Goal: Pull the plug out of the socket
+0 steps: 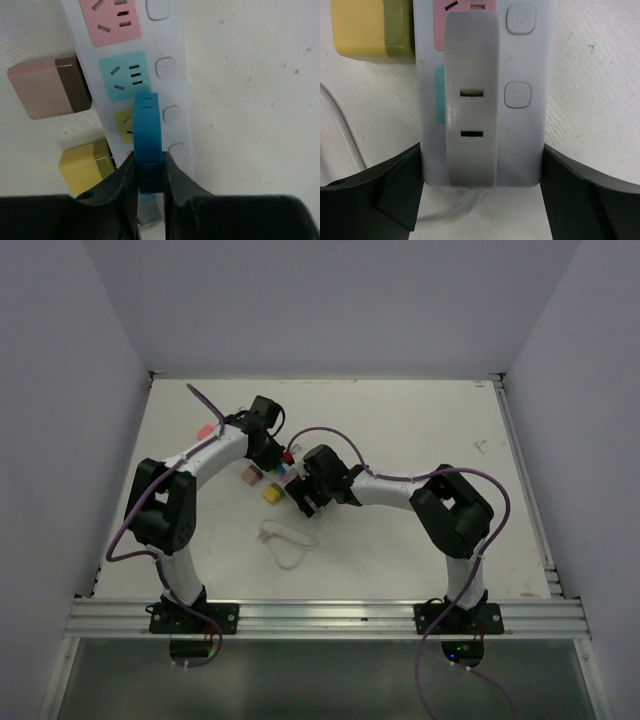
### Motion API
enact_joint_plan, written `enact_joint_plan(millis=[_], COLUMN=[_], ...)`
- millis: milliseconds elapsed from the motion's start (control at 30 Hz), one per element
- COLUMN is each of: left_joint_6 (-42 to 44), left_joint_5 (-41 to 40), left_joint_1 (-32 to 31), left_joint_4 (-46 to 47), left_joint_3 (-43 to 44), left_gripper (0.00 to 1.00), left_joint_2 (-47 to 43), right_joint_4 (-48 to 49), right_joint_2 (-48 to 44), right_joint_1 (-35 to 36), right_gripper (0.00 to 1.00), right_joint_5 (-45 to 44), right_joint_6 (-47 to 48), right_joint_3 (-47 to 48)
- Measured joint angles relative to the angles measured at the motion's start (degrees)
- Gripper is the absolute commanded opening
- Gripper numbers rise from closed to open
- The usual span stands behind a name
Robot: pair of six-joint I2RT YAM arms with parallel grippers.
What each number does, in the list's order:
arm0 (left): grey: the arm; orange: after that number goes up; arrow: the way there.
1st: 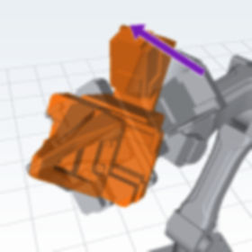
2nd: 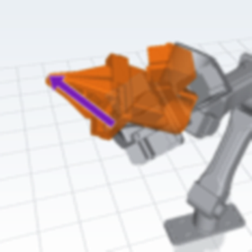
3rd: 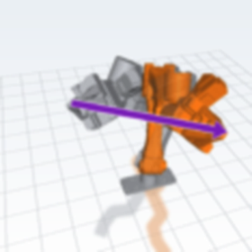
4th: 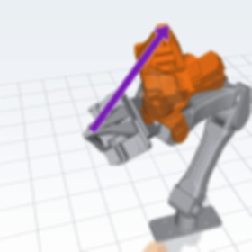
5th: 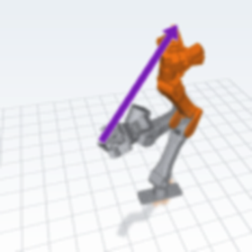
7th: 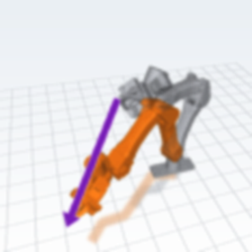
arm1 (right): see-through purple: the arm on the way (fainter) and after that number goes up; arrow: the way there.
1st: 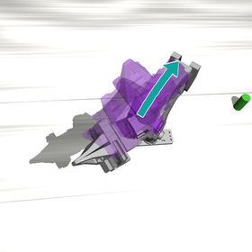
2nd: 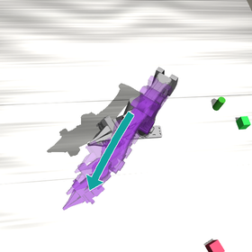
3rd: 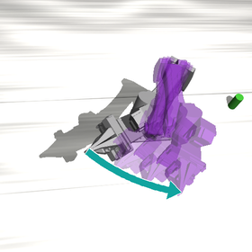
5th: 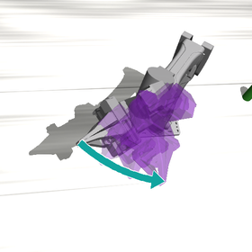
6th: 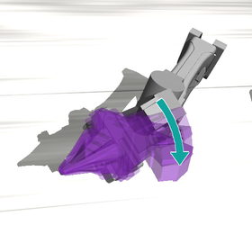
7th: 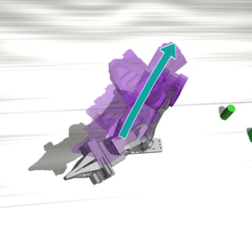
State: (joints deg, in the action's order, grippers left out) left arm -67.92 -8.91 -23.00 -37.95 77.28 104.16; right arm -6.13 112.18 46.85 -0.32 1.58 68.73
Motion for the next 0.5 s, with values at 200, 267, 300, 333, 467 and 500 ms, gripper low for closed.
enact_joint_plan(millis=[200, 267, 300, 333, 467, 500], left_joint_6=[-0.22, -0.33, -0.35, -0.42, -0.44, -0.44], left_joint_5=[-0.52, -0.63, -0.74, -0.83, -1.05, -1.01], left_joint_1=[0.15, 0.44, 0.57, 0.74, 1.51, 1.70], left_joint_4=[-3.82, -5.18, -5.81, -6.40, -8.31, -8.76], left_joint_3=[4.17, 5.86, 6.58, 7.28, 9.38, 9.79], left_gripper=[0.00, 0.00, 0.00, 0.00, 0.00, 0.00], left_joint_2=[2.47, 3.43, 3.85, 4.22, 4.79, 4.81], right_joint_4=[-1.57, -2.29, -2.60, -3.02, -3.78, -3.98], right_joint_2=[1.51, 2.25, 2.69, 3.15, 4.46, 4.87], right_joint_1=[-0.02, 0.02, 0.02, 0.04, 0.24, 0.31], right_gripper=[0.00, 0.00, 0.00, 0.00, 0.00, 0.00], right_joint_5=[0.13, 0.13, 0.13, 0.11, 0.00, -0.09], right_joint_6=[0.37, 0.44, 0.46, 0.55, 0.61, 0.76], right_joint_3=[2.23, 3.34, 3.87, 4.57, 6.40, 6.82])
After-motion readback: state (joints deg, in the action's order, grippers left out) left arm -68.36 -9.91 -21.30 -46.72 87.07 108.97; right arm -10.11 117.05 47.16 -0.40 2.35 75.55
